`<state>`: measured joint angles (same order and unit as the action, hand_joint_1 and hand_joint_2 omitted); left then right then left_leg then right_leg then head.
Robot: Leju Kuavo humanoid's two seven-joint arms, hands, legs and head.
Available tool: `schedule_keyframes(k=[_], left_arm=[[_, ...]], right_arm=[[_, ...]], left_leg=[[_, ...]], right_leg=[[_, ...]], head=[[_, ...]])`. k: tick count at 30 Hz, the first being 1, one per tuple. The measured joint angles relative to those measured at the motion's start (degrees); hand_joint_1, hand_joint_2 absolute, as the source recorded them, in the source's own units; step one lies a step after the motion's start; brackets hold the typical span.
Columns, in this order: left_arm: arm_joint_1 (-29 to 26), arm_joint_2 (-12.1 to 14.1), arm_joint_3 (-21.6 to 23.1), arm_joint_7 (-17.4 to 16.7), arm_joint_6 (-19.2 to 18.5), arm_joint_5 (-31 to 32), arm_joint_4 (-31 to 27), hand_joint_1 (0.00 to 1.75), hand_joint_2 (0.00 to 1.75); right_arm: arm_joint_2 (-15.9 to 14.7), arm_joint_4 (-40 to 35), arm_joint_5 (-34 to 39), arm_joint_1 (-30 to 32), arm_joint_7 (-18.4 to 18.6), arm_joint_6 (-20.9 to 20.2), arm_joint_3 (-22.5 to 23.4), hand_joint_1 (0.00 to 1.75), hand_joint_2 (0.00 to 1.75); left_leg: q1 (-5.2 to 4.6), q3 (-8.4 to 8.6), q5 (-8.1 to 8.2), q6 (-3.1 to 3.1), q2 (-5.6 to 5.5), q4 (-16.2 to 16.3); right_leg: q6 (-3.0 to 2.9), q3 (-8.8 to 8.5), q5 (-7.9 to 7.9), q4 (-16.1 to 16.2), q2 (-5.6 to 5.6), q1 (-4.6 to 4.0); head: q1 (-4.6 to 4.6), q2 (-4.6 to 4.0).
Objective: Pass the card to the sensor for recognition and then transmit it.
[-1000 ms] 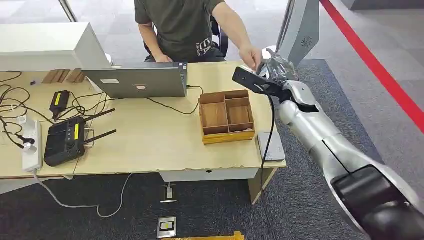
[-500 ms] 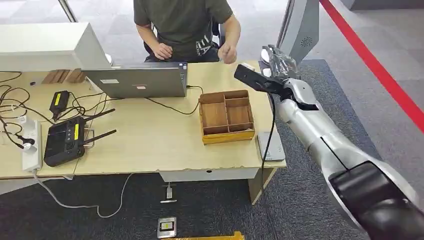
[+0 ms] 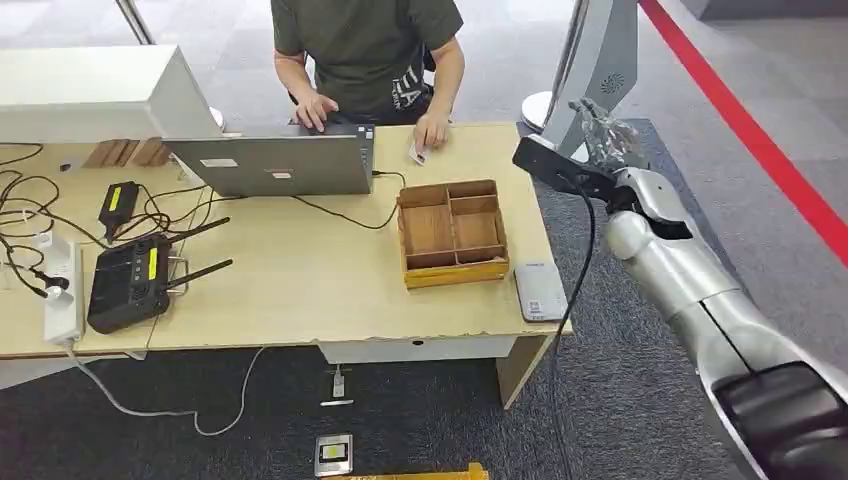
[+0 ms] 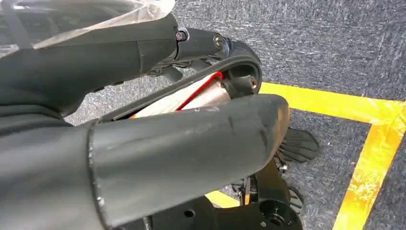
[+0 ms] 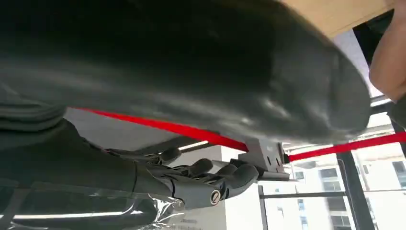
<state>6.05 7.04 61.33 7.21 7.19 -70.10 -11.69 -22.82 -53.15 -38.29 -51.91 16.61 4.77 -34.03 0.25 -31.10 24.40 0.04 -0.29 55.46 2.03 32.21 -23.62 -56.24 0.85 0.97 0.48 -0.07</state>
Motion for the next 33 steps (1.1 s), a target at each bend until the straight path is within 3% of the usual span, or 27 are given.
schedule_keyframes(k=[5,9,14,18,23,33], left_arm=[[0.0,-0.1,0.0,-1.1,0.2,-1.0,0.0,0.0,0.0],[-0.2,-0.2,-0.3,-0.8,1.1,-2.3,0.0,0.0,0.0],[-0.4,-0.1,-1.3,-1.1,2.7,-4.0,0.0,0.0,0.0],[-0.3,-0.4,-2.6,-1.1,4.3,-6.3,0.0,0.0,0.0],[-0.2,-0.8,-3.7,-0.5,4.9,-6.7,0.0,0.0,0.0],[-0.2,-1.0,-5.6,0.1,6.0,-7.9,0.0,0.0,0.0]], right_arm=[[-3.2,-8.3,1.2,4.3,-0.6,-4.2,1.9,0.0,0.0],[-7.7,-21.3,2.9,14.4,1.7,-9.1,5.5,0.0,0.0],[-14.0,-40.4,5.9,29.1,3.2,-11.1,14.6,0.0,0.0],[-17.1,-50.4,11.2,37.3,4.4,-7.0,19.5,0.0,0.0],[-20.1,-58.3,9.7,45.0,4.8,0.4,22.1,0.0,0.0],[-23.2,-66.5,7.4,56.3,7.2,5.6,28.0,0.0,0.0]], left_leg=[[0.07,0.13,-0.01,-0.01,-0.12,0.0],[0.08,0.09,0.04,0.03,-0.1,0.0],[0.05,-0.04,0.14,0.03,-0.05,0.0],[0.05,0.01,0.19,0.0,0.01,0.0],[0.06,0.03,0.18,0.0,0.01,0.0],[0.06,0.05,0.17,-0.02,0.04,0.0]], right_leg=[[0.0,-0.08,-0.01,0.0,0.02,-0.06],[0.0,-0.09,-0.01,0.1,0.02,-0.06],[0.05,-0.02,-0.05,0.1,-0.04,-0.02],[0.04,-0.03,-0.08,0.1,-0.11,-0.03],[0.04,-0.04,-0.08,0.1,-0.11,-0.04],[0.03,-0.05,-0.07,0.1,-0.11,-0.04]], head=[[0.0,0.0],[-0.04,0.0],[0.02,0.0],[0.02,0.0],[-0.02,0.0],[0.0,0.0]])
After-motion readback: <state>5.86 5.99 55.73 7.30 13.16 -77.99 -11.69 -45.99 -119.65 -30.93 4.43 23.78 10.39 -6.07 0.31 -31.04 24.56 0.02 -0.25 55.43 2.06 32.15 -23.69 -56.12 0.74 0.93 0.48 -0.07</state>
